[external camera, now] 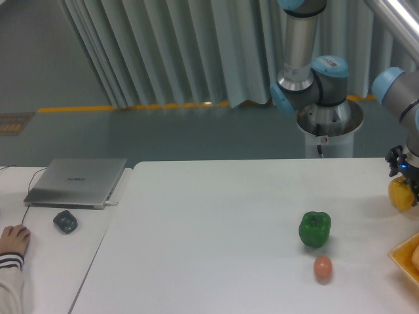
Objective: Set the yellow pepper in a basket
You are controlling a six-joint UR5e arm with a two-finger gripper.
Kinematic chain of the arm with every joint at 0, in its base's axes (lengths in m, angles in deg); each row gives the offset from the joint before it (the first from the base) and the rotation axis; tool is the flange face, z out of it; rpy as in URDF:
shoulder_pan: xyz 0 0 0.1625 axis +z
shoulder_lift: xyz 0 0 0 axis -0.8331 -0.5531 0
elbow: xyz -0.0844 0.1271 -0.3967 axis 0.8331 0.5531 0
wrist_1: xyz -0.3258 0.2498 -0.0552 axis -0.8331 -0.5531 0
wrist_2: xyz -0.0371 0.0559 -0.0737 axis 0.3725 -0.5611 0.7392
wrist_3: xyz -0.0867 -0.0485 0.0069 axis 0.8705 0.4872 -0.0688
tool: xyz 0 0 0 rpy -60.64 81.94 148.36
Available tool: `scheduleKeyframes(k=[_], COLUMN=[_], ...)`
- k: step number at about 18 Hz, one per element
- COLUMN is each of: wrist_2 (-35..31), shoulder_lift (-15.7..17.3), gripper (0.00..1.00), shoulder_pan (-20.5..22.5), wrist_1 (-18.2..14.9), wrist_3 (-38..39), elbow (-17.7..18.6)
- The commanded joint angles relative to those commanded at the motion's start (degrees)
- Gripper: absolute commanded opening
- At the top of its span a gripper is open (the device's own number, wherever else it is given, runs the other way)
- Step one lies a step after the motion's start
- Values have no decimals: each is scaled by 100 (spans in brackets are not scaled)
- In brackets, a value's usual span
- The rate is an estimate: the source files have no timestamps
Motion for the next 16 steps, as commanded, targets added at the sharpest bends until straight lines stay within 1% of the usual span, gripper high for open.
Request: scheduleKeyframes(k=[13, 15, 16], wrist_2=[9, 9, 9], shoulder_lift=[-88, -88, -88], gripper=[100, 83, 69], shoulder_pan=[70, 70, 70], wrist_1=[35, 35, 35], wrist_3=[-35, 0, 0], elbow=[-17, -35, -44])
